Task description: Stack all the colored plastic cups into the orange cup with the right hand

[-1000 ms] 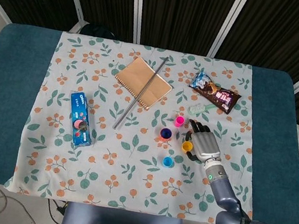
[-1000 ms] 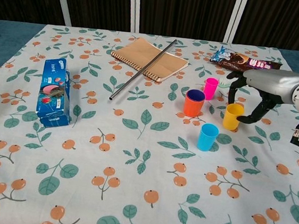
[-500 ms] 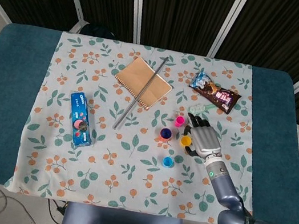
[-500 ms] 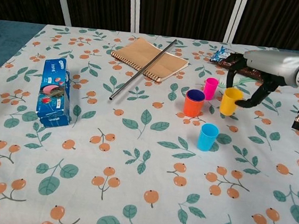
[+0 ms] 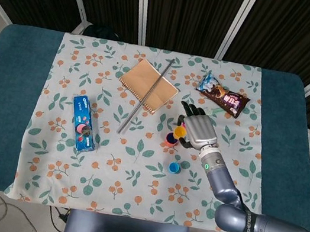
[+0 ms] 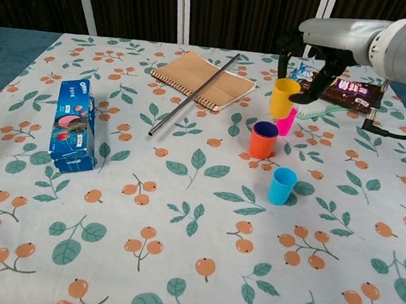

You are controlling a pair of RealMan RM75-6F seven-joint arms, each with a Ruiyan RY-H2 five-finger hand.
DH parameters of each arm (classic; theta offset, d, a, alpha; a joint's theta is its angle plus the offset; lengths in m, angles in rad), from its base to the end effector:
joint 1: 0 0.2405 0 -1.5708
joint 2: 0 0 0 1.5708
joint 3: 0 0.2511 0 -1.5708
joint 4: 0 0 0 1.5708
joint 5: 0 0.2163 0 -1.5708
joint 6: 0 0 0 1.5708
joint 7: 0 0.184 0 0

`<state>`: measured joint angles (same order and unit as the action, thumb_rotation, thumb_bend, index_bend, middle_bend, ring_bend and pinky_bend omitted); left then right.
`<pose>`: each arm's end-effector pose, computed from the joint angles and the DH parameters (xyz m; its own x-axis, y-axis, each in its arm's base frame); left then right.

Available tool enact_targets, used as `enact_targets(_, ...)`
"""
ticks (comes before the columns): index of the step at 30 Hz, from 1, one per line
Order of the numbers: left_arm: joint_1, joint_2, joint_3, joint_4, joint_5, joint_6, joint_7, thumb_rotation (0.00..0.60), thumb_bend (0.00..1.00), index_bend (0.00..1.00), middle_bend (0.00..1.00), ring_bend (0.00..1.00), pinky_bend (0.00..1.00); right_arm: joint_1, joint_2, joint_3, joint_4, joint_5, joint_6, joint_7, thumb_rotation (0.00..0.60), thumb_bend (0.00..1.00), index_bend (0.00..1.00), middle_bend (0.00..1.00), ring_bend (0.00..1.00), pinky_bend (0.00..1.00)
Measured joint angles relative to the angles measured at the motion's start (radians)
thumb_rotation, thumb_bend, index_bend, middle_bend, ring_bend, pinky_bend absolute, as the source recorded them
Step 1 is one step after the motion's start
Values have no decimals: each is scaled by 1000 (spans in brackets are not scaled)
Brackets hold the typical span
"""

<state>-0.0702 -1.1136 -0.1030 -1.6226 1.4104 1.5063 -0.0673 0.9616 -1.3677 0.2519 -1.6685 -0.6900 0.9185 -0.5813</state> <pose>-0.3184 0.2268 0.1711 0.3180 -0.0718 0.9454 0.9463 0.0845 -0.3120 -0.0778 -0.4161 0.0100 0.4939 -0.2693 0.8268 -0.8529 -0.3350 0.4004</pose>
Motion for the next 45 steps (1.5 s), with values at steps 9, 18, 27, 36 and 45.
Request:
enact_targets(9, 0, 0, -2, -3, -5, -2, -3, 600, 242, 209, 10, 0, 0, 31, -38, -18, 12, 45, 13, -27, 600, 419, 484, 0, 94, 161)
enact_targets(18, 0, 1, -3, -3, -5, -2, -5, 600, 242, 209, 10, 0, 0, 36, -50, -37, 36, 54, 14, -19, 600, 419, 484, 0, 94, 161)
enact_targets(27, 0, 0, -3, -3, -5, -2, -4, 600, 242, 209, 10, 0, 0, 31, -60, -57, 55, 52, 2, 2, 600, 419, 484, 0, 94, 161)
enact_targets(36, 0, 1, -3, -2, -5, -2, -6, 600, 242, 209, 11, 0, 0, 40, -87, -57, 91, 53, -3, 17, 600, 397, 289, 0, 94, 161)
enact_targets(45, -1, 2, -4, -2, -7, -4, -8, 600, 242, 209, 10, 0, 0, 54, -68, -77, 58, 106, -12, -24, 600, 302, 81, 0, 94, 161)
